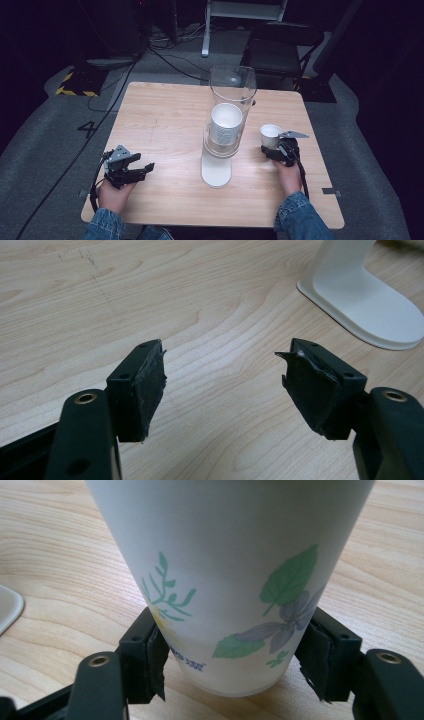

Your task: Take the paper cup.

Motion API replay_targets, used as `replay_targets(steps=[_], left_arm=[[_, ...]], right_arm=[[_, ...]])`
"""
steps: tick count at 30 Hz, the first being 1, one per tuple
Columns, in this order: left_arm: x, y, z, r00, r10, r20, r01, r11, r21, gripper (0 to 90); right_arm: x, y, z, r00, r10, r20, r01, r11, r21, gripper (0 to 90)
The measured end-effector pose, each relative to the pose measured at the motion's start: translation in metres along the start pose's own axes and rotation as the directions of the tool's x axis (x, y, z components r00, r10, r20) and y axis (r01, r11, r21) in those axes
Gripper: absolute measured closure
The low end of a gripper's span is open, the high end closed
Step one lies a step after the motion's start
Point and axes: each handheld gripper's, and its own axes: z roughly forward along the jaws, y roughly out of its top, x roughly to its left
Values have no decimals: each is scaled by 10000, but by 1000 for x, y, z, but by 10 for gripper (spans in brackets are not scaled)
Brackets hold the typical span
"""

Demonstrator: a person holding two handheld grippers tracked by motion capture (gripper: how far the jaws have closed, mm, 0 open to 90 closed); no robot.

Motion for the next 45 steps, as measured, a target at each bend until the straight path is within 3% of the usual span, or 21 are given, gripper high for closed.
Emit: replay_targets(steps=[28,35,42,45], left_arm=[[0,0,1,9999,-124,47,124,9999,1,323],[0,0,0,10000,-76,62,76,10000,-10,323],[1,1,-1,10000,-43,57,43,10000,-38,322],[1,1,-1,10000,-31,65,32,10000,-39,322]], right_arm=[[0,-5,8,9995,59,-304,-38,9977,677,341],[-2,-5,5,9983,299,-495,-267,9975,648,213],[-4,-4,-2,9973,390,-626,-361,9983,468,162],[-4,-2,-9,9990,367,-254,-364,9993,119,132]])
